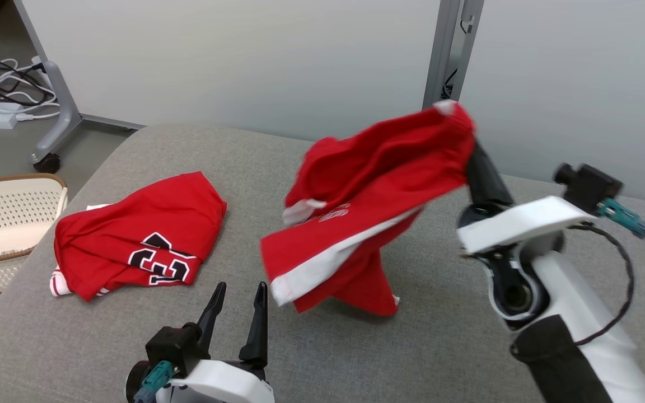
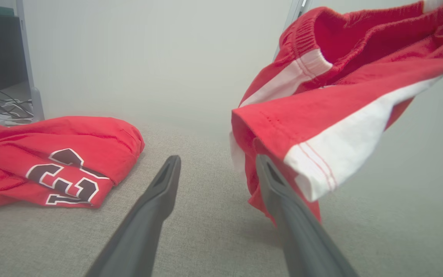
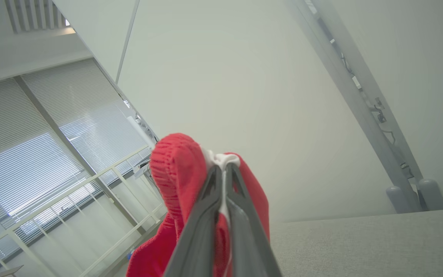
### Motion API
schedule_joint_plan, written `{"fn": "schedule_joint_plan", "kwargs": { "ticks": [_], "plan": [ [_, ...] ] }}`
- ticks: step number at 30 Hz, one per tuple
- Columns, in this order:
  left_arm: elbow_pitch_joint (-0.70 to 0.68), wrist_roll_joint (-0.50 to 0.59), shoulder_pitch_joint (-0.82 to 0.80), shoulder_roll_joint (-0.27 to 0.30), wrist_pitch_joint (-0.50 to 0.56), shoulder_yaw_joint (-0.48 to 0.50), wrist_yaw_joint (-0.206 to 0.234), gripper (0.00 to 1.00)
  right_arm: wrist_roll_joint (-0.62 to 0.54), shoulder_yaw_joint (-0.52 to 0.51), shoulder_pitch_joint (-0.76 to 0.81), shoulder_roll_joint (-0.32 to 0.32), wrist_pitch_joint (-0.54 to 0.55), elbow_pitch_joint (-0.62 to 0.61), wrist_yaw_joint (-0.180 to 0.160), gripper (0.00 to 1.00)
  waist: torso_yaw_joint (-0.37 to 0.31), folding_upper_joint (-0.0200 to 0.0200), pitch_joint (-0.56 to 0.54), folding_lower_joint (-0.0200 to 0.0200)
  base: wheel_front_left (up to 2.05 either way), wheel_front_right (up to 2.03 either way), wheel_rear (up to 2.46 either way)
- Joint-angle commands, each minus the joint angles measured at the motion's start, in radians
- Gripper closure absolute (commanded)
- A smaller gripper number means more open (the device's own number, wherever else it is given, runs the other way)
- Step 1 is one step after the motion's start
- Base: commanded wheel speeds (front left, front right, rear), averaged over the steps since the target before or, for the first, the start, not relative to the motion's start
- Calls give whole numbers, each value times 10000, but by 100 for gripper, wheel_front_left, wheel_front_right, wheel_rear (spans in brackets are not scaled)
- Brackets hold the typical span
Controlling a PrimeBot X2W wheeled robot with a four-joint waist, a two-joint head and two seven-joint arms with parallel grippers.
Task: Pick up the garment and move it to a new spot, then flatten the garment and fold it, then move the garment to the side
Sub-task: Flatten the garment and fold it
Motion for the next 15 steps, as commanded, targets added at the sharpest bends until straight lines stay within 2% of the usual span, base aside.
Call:
{"fn": "schedule_joint_plan", "kwargs": {
  "ticks": [1, 2, 3, 9, 15],
  "plan": [
    [-63, 23, -66, 30, -31, 30, 60, 0, 38, -784, 137, -104, -27, 1093, 7, 100, 20, 0, 37, 0, 0, 0, 0],
    [-74, 43, -61, 31, -31, 34, 70, 0, 2, -1173, 171, -177, -27, 1702, 7, 100, 28, 0, 62, 0, 0, 0, 0],
    [-74, 43, -61, 31, -31, 34, 70, 0, 2, -1173, 171, -177, -27, 1702, 7, 100, 28, 0, 62, 0, 0, 0, 0],
    [-76, 166, -67, 28, -31, 43, 59, 0, -432, -2907, 389, -653, -29, 5078, 15, 100, -72, 0, 255, 0, 0, 0, 0],
    [-109, 250, -169, 30, -31, 138, 75, 0, -761, -4003, 865, -946, -29, 6465, 14, 100, -434, 0, 441, 0, 0, 0, 0]
  ]
}}
